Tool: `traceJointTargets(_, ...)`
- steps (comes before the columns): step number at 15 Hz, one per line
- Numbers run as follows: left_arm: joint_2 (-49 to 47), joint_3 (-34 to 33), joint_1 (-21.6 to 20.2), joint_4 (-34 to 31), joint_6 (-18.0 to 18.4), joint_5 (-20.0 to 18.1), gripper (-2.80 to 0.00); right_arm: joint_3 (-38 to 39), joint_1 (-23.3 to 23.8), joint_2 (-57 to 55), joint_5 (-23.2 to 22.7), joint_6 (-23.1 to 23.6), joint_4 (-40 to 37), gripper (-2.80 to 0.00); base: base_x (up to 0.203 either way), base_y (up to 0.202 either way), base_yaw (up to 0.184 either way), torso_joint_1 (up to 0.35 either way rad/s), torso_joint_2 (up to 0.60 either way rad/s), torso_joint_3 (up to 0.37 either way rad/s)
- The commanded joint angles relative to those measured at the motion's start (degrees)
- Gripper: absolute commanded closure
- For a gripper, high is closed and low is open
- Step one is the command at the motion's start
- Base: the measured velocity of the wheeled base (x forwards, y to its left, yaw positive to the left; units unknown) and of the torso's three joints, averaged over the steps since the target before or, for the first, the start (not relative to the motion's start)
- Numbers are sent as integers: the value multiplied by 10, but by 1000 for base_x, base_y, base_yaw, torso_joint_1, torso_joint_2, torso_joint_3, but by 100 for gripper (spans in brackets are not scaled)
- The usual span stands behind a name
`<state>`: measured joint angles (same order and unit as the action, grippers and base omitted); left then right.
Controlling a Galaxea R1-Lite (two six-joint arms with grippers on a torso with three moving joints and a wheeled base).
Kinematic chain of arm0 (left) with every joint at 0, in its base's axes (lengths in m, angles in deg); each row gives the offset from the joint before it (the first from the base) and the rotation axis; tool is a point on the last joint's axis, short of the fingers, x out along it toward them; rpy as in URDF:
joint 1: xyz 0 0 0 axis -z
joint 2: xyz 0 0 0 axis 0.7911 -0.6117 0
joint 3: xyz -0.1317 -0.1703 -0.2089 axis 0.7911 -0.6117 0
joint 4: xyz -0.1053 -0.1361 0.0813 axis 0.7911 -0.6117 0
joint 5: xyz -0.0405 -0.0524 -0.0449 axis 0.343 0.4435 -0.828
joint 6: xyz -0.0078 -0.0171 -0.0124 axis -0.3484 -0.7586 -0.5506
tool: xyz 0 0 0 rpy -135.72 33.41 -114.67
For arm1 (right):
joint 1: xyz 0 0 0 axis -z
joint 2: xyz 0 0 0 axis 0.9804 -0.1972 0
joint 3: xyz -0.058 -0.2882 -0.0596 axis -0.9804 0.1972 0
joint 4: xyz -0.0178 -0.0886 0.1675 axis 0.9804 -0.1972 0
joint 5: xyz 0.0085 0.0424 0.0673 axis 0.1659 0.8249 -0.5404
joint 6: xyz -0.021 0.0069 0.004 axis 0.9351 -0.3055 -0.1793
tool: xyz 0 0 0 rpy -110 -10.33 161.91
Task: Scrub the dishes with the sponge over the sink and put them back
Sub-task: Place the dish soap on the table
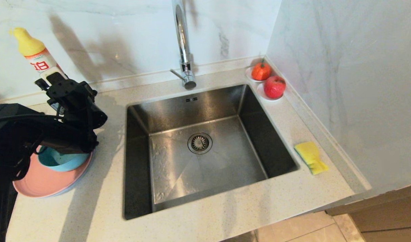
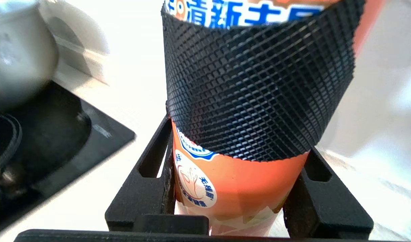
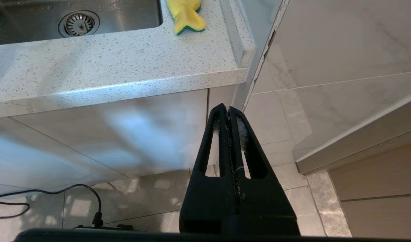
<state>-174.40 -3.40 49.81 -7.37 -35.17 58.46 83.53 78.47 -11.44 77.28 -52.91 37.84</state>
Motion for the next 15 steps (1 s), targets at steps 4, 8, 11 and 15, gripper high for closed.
traceJointTargets(4, -29, 19, 33, 4, 1, 12, 0, 0, 0, 0, 0, 0, 0, 0, 0, 0, 0, 0, 0, 0)
traceJointTargets(8, -48, 31, 41, 4, 1, 13, 0, 0, 0, 0, 0, 0, 0, 0, 0, 0, 0, 0, 0, 0)
traceJointTargets(11, -58, 35, 43, 5, 2, 18, 0, 0, 0, 0, 0, 0, 0, 0, 0, 0, 0, 0, 0, 0)
traceJointTargets(15, -40, 40, 43, 4, 7, 21, 0, 0, 0, 0, 0, 0, 0, 0, 0, 0, 0, 0, 0, 0)
